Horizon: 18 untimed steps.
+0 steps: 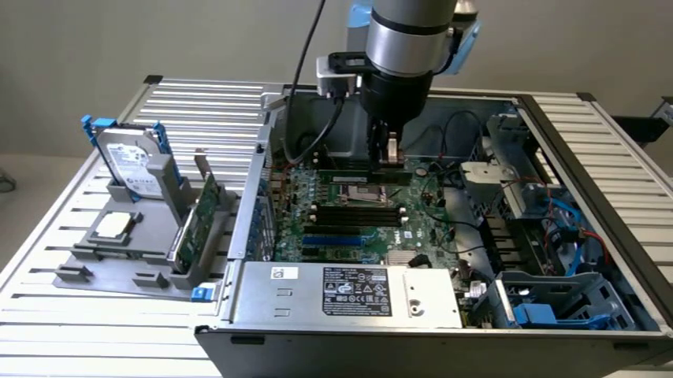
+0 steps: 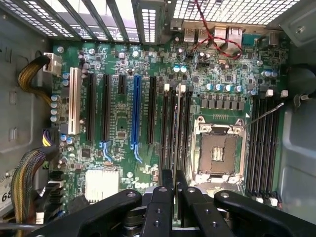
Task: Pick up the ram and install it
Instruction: 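Insert the ram into the slot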
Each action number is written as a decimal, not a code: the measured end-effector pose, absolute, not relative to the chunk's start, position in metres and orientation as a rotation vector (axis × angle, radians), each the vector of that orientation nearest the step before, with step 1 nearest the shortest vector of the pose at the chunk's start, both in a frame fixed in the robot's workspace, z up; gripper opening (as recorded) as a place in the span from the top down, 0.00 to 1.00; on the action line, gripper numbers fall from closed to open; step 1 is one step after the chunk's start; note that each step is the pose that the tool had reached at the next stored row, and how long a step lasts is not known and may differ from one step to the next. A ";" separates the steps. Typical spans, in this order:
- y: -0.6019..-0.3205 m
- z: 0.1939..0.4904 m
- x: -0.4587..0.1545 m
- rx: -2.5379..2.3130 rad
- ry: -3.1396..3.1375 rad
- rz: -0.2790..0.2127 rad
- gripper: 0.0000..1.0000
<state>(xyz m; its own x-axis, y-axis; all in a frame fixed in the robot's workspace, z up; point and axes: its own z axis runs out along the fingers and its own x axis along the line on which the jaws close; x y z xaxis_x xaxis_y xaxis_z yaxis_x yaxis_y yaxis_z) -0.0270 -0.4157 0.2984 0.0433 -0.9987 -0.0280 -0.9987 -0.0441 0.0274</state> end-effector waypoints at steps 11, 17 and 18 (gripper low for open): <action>-0.416 0.278 -0.027 2.269 -2.172 -0.062 0.86; -0.416 0.268 -0.027 2.269 -2.172 -0.061 0.86; -0.416 0.266 -0.027 2.269 -2.172 -0.061 0.86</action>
